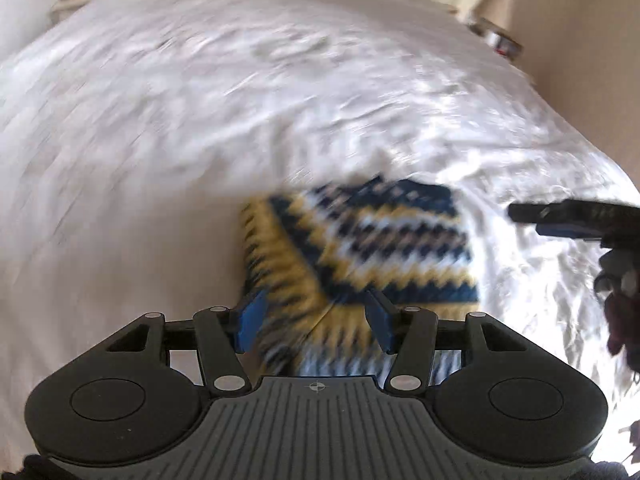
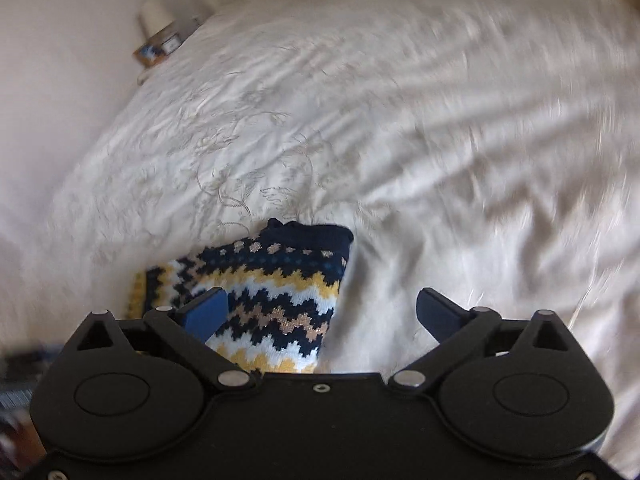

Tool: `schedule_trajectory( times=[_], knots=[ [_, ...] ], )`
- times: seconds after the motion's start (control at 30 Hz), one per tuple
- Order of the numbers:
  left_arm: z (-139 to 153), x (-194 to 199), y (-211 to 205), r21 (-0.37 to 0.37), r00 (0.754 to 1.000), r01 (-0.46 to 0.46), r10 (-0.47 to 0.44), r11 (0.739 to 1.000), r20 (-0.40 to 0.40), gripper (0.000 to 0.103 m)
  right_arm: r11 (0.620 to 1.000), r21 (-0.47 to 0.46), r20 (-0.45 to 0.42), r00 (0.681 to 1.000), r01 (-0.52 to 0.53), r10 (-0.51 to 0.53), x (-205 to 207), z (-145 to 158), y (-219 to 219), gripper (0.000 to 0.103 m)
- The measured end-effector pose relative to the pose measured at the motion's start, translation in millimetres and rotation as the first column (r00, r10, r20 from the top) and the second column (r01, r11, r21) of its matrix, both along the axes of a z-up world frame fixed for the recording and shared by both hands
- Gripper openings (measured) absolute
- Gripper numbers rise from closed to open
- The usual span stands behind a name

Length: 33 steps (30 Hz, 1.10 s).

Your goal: Fold small clothes

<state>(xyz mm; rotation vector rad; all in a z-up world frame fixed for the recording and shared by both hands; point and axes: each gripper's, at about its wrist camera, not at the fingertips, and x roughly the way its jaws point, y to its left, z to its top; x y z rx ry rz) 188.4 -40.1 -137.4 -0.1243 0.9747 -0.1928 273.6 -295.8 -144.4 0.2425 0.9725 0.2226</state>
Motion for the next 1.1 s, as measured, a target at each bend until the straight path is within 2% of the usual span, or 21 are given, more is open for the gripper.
schedule_trajectory(
  times=[0.07, 0.13, 0.17, 0.2, 0.23, 0.27, 0.37, 0.47, 0.57, 0.63, 0.67, 0.8, 0.87, 0.93, 1.0, 1.03, 1.07, 1.1],
  knots=[
    [-2, 8, -12, 0.025, 0.999, 0.041, -0.041, 0.999, -0.004, 0.053, 0.991, -0.134, 0.018, 1.0, -0.021, 0.024, -7, 3, 21, 0.101],
    [-9, 21, -27, 0.033, 0.996, 0.086, -0.086, 0.996, -0.011, 0.053, 0.99, -0.13, 0.033, 0.998, -0.052, 0.056, -14, 2, 29, 0.072],
    [-12, 25, -31, 0.038, 0.994, 0.108, -0.107, 0.993, -0.015, 0.053, 0.994, -0.096, 0.014, 0.998, -0.051, 0.053, -14, -1, 28, 0.046],
    [-15, 31, -36, 0.048, 0.991, 0.131, -0.13, 0.99, -0.019, 0.053, 0.997, -0.058, -0.037, 0.999, -0.042, 0.04, -10, -7, 27, 0.026],
    [-18, 34, -39, 0.053, 0.989, 0.148, -0.147, 0.988, -0.02, 0.053, 0.999, -0.014, -0.079, 0.996, -0.037, 0.036, -8, -12, 24, 0.022],
    [-20, 36, -41, 0.056, 0.987, 0.161, -0.16, 0.985, -0.019, 0.053, 0.999, 0.022, -0.093, 0.995, -0.031, 0.033, -6, -16, 23, 0.022],
    [-28, 44, -37, 0.064, 0.985, 0.17, -0.168, 0.983, -0.035, 0.053, 0.997, 0.012, -0.103, 0.992, -0.07, 0.071, -1, -21, 36, 0.022],
    [-47, 54, -21, 0.097, 0.985, 0.144, -0.133, 0.985, -0.109, 0.053, 0.994, 0.026, -0.155, 0.982, -0.106, 0.108, 13, -34, 61, 0.022],
    [-66, 58, -1, 0.095, 0.981, 0.137, -0.122, 0.986, -0.149, 0.059, 0.99, 0.049, -0.202, 0.97, -0.128, 0.136, 29, -52, 84, 0.022],
    [-68, 60, 5, 0.098, 0.98, 0.133, -0.116, 0.986, -0.161, 0.067, 0.987, 0.055, -0.218, 0.962, -0.154, 0.162, 40, -60, 99, 0.022],
    [-67, 61, 7, 0.1, 0.981, 0.122, -0.105, 0.987, -0.164, 0.068, 0.983, 0.063, -0.219, 0.959, -0.17, 0.18, 45, -62, 104, 0.026],
    [-72, 64, 20, 0.057, 0.979, 0.048, -0.036, 0.997, -0.199, 0.085, 0.979, 0.072, -0.207, 0.958, -0.189, 0.2, 55, -63, 109, 0.026],
    [-69, 63, 27, -0.004, 0.978, 0.022, -0.022, 1.0, -0.209, 0.085, 0.982, 0.061, -0.176, 0.966, -0.181, 0.189, 52, -54, 105, 0.026],
    [-60, 60, 25, 0.011, 0.982, 0.036, -0.033, 0.999, -0.186, 0.084, 0.986, 0.025, -0.115, 0.98, -0.164, 0.166, 38, -38, 95, 0.032],
    [-52, 56, 21, 0.03, 0.985, 0.067, -0.062, 0.997, -0.162, 0.084, 0.988, -0.012, -0.062, 0.986, -0.156, 0.155, 21, -26, 87, 0.066],
    [-51, 55, 20, 0.037, 0.984, 0.079, -0.072, 0.996, -0.161, 0.084, 0.987, -0.028, -0.035, 0.987, -0.156, 0.155, 12, -21, 85, 0.075],
    [-52, 54, 18, 0.048, 0.984, 0.09, -0.082, 0.995, -0.161, 0.084, 0.986, -0.045, -0.012, 0.987, -0.16, 0.16, 2, -18, 83, 0.081],
    [-55, 54, 17, 0.055, 0.983, 0.097, -0.087, 0.994, -0.161, 0.084, 0.984, -0.078, -0.007, 0.987, -0.163, 0.163, -6, -19, 83, 0.08]
  ],
)
